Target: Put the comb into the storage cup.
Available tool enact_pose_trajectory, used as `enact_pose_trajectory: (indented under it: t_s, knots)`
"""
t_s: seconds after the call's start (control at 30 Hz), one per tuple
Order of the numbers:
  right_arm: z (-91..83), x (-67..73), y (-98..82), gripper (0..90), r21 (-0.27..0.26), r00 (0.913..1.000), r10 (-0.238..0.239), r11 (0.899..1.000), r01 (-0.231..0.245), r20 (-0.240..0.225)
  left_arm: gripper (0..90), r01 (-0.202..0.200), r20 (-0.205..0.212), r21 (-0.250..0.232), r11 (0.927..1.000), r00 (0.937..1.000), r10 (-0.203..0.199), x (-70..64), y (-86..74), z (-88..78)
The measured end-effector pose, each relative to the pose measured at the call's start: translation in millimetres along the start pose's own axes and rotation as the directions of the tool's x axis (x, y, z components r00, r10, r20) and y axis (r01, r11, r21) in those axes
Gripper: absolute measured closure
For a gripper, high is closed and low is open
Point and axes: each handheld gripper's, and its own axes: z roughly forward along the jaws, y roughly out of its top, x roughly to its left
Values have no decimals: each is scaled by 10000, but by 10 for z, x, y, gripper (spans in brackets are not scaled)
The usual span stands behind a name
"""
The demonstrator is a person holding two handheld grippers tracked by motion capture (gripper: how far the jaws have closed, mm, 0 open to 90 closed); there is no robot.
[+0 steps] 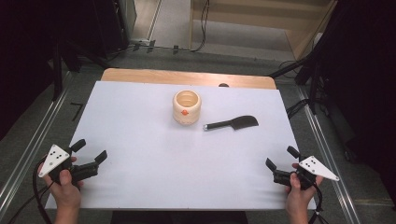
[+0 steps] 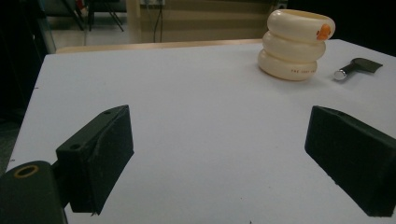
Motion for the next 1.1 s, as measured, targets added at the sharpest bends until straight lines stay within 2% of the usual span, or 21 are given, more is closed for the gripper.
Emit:
enact_pose_trajectory:
  t_s: [0.17, 0.3, 0.33, 0.43, 0.57, 0.67, 0.77, 0.87, 1.0, 1.1]
  knots:
    - [4, 11, 21, 0, 116, 10000, -47, 9999, 46, 33, 81, 24, -17, 47, 10000, 10000, -24, 1, -2, -6]
    - [27, 33, 58, 0, 480, 9993, -278, 9984, 289, -233, 81, 64, 10, 23, 10000, 10000, -64, 3, -3, -6]
    - [34, 45, 67, 45, 578, 9994, -273, 9979, 285, -229, 81, 69, 21, 8, 10000, 10000, -69, 4, -3, -9]
    - [72, 78, 124, 60, 740, 9991, -290, 9968, 312, -306, 81, 70, 85, -78, 9999, 9999, -69, 11, -5, -17]
    - [114, 113, 241, 143, 742, 9976, -136, 9971, 186, -680, 81, 79, 128, -94, 9999, 9999, -78, 13, -5, -18]
    - [164, 115, 348, 300, 998, 9924, -46, 9949, 170, -1230, 81, 48, 142, -98, 9999, 9999, -47, 10, -7, -22]
    - [232, 150, 458, 350, 1349, 9914, -194, 9902, 370, -1294, 81, -57, 77, -159, 9999, 10000, 59, -6, -7, -32]
    - [273, 171, 562, 504, 1171, 9850, -183, 9924, 389, -1717, 81, -16, 111, -193, 9998, 9999, 18, -7, -6, -31]
    - [379, 220, 712, 760, 1492, 9859, -552, 9856, 792, -1582, 81, 52, 152, -231, 9997, 9999, -49, 1, -8, -31]
    - [487, 274, 831, 875, 1863, 9812, -857, 9754, 1180, -1729, 81, -33, 125, -156, 9999, 9999, 35, -7, -6, -29]
